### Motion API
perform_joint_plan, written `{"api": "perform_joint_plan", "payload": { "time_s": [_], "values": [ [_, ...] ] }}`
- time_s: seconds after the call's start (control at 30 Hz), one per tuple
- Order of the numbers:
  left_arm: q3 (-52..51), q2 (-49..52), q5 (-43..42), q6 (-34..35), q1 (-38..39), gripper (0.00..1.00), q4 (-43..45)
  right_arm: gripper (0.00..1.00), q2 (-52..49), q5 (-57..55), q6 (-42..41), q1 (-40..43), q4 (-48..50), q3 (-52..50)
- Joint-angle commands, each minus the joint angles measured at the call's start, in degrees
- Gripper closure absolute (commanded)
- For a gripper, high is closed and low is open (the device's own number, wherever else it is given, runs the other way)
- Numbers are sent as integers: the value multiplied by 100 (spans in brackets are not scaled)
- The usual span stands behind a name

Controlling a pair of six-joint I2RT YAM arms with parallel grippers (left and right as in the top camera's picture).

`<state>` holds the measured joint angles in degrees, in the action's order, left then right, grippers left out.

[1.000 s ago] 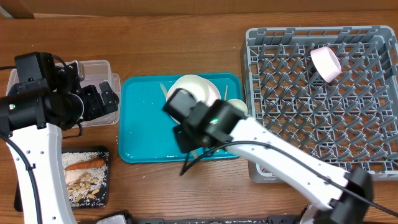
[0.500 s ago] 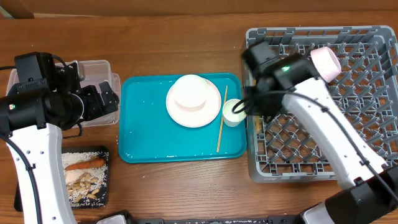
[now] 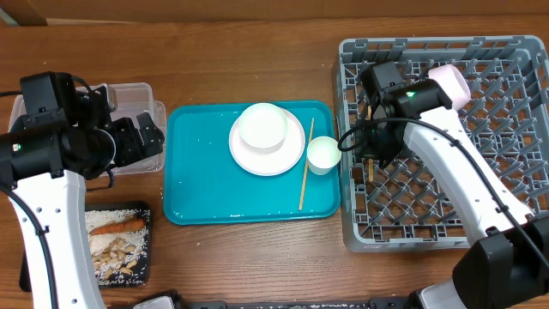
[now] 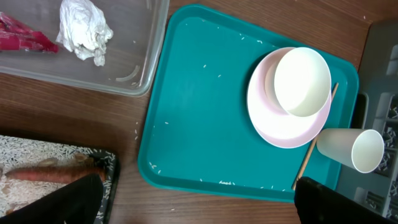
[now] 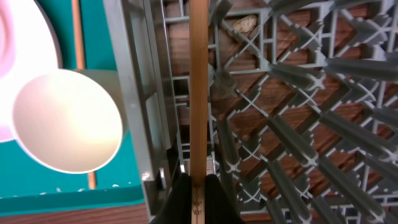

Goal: Sort waste into correct bins and load items into the dishwasher
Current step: 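Move the right gripper back over the second chopstick on the tray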

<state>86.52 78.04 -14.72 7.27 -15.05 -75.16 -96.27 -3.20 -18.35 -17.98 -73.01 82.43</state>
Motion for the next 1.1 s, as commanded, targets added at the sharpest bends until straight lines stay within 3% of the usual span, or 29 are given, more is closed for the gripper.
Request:
{"api": "perform_joint_plan", "payload": {
  "time_s": [0.0, 0.13, 0.2, 0.3, 0.47, 0.57, 0.67, 0.83, 0.87, 0.93, 1.07],
  "values": [
    [103, -4, 31, -87, -31, 0, 7, 96, 79, -17, 245, 33, 85, -166],
    [103, -4, 31, -87, -31, 0, 7, 93, 79, -15, 361, 33, 81, -175],
    [103, -4, 31, -87, -31, 0, 7, 76, 79, -15, 361, 33, 79, -175],
    [103, -4, 31, -87, -31, 0, 7, 67, 79, -17, 361, 33, 94, -175],
    [103, -4, 31, -87, -31, 0, 7, 67, 103, 15, 321, 31, -20, 2],
    [103, -4, 31, -87, -31, 0, 7, 67, 236, 612, 264, 9, -334, 348],
    [103, -4, 31, -87, -31, 0, 7, 67, 503, 1344, -125, -201, -337, 483],
    [103, -4, 31, -87, -31, 0, 7, 67, 680, 1449, -1167, -876, -138, 481],
    [103, -4, 31, -87, -31, 0, 7, 63, 680, 1480, -1508, -1032, -98, 468],
    [103, -4, 31, -87, -31, 0, 7, 0, 680, 1604, -2072, -1351, 61, 354],
    [103, -4, 31, -87, -31, 0, 7, 0, 645, 1541, -2295, -2022, 610, 87]
  ]
}}
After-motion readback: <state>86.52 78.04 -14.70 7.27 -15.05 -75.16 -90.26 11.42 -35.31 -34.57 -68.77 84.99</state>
